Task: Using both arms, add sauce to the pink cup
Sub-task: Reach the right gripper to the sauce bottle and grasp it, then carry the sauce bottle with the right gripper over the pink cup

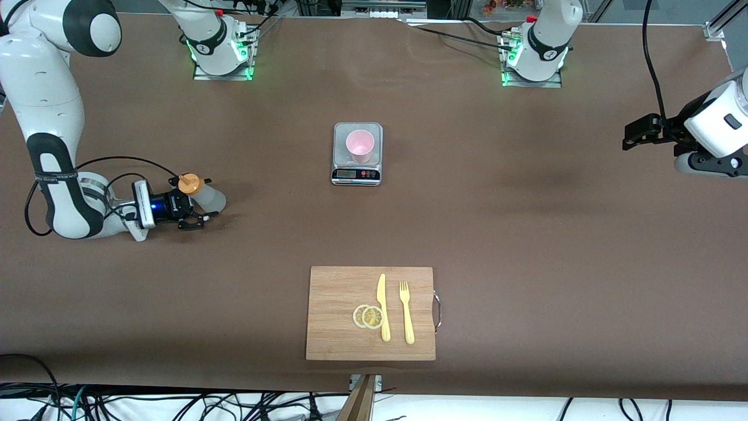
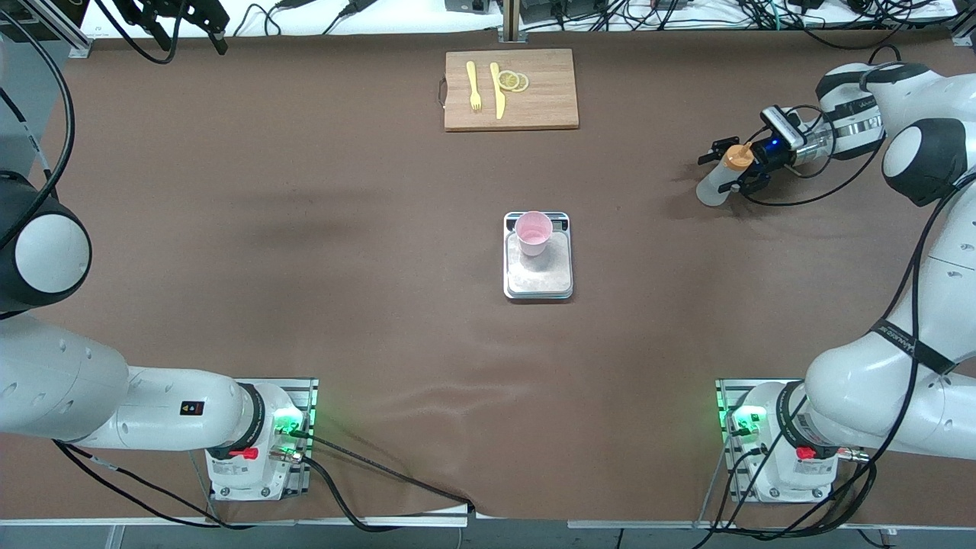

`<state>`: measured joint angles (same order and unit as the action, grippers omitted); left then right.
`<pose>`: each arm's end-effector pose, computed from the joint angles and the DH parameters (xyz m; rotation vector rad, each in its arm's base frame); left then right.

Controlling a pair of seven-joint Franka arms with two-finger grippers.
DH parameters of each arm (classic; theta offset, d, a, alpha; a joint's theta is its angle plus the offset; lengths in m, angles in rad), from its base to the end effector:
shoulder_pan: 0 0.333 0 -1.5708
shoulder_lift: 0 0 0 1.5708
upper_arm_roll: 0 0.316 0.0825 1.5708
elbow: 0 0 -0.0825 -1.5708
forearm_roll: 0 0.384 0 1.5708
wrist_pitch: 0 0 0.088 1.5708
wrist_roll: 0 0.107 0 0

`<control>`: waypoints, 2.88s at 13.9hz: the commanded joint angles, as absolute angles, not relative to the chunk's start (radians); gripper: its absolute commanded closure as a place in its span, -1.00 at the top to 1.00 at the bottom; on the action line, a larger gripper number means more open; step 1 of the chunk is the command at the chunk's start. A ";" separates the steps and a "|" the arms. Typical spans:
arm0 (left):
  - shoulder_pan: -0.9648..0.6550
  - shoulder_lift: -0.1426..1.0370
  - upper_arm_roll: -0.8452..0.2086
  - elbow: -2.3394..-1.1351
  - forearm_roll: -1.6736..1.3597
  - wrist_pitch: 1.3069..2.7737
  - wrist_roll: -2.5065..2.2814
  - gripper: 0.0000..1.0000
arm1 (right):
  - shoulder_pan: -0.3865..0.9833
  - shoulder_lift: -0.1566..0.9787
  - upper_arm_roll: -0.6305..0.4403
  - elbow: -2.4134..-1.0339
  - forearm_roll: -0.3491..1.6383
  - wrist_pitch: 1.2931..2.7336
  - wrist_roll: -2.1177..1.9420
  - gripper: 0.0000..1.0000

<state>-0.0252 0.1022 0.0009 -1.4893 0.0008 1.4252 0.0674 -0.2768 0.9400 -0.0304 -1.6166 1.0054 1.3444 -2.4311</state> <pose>0.5688 -0.0138 0.5934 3.1248 -0.1433 -0.2607 0.5678 -0.0692 0.0876 -1.1970 -1.2803 -0.7645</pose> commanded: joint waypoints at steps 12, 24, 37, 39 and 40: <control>-0.014 0.118 -0.005 -1.457 0.017 1.411 0.094 1.00 | -0.226 0.916 -0.021 -1.557 0.954 1.327 -2.401 -1.00; -0.015 0.120 -0.005 -1.457 0.015 1.411 0.094 1.00 | 0.185 0.643 -0.028 -1.408 0.422 1.361 -1.699 -1.00; -0.014 0.120 -0.003 -1.457 0.012 1.411 0.095 1.00 | 0.655 0.611 -0.025 -1.382 -0.001 1.351 -1.119 -1.00; -0.015 0.120 -0.003 -1.457 0.012 1.411 0.094 1.00 | 0.698 0.611 -0.025 -1.382 -0.027 1.350 -1.068 -1.00; -0.014 0.120 -0.003 -1.457 0.012 1.411 0.095 1.00 | 0.712 0.611 -0.025 -1.382 -0.038 1.348 -1.046 -1.00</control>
